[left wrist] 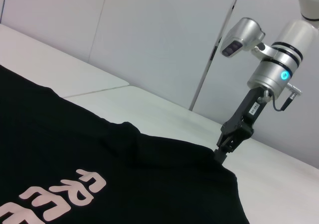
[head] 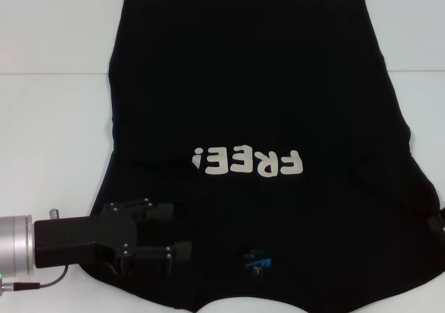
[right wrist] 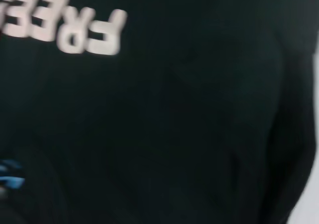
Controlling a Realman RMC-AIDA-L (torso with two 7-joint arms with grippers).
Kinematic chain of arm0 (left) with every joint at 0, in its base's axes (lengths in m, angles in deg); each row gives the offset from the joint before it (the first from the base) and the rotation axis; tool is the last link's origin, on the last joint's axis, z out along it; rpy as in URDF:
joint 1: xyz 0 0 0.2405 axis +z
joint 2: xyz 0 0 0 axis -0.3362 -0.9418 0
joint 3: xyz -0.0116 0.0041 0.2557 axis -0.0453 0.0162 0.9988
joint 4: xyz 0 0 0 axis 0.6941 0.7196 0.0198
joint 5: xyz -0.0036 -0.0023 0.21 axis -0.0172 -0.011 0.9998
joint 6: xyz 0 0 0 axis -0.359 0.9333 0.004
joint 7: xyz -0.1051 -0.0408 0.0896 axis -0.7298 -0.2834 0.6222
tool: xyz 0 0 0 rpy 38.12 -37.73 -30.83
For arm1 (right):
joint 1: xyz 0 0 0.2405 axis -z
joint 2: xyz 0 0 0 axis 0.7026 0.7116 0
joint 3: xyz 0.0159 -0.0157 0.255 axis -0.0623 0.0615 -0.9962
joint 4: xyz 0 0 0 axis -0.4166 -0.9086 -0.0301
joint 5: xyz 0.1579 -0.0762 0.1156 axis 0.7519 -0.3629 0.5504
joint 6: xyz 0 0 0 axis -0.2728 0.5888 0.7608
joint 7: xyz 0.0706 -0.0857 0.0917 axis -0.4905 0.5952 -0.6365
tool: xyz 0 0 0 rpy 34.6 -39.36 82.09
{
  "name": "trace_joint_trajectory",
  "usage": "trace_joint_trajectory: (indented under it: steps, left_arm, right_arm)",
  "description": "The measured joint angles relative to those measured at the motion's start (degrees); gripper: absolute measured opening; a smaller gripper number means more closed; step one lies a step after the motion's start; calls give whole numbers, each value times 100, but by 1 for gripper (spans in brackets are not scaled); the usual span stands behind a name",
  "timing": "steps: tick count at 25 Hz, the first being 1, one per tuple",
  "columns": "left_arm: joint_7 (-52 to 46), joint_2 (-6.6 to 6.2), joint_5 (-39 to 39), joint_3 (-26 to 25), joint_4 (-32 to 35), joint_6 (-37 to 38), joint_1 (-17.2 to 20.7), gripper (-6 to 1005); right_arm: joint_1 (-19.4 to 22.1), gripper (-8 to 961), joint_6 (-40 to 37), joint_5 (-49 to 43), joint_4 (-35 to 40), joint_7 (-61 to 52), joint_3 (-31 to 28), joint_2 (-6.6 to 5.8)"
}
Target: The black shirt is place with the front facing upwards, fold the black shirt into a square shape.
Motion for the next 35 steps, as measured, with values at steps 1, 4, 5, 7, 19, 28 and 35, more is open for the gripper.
trace_joint_trajectory:
  steps: [1, 4, 5, 7, 19, 28, 35]
  left_arm:
    - [0, 0, 2, 0, 0, 0, 0, 874]
    - [0, 0, 6, 0, 0, 0, 0, 874]
    - [0, 0, 7, 0, 0, 0, 1, 874]
    - [0, 0, 8, 0, 0, 0, 3, 874]
    - [0, 0, 22, 2, 0, 2, 20, 875]
    - [0, 0, 21, 0, 0, 25, 25, 874]
    - [0, 0, 14, -1, 0, 42, 37, 874]
  right_arm:
    - [-14, 43, -41, 73, 0, 17, 11, -7]
    - [-80, 56, -54, 98, -63, 35, 63, 6]
    - [-102, 61, -53, 94, -113, 42, 96, 14]
    - [-156, 70, -13, 93, -235, 58, 214, 25]
    - [-253, 123, -19, 92, -301, 66, 460, 60]
    - [-221, 267, -309, 493, -247, 290, 74, 19]
    - [-173, 472, -292, 685, -282, 338, -522, -51]
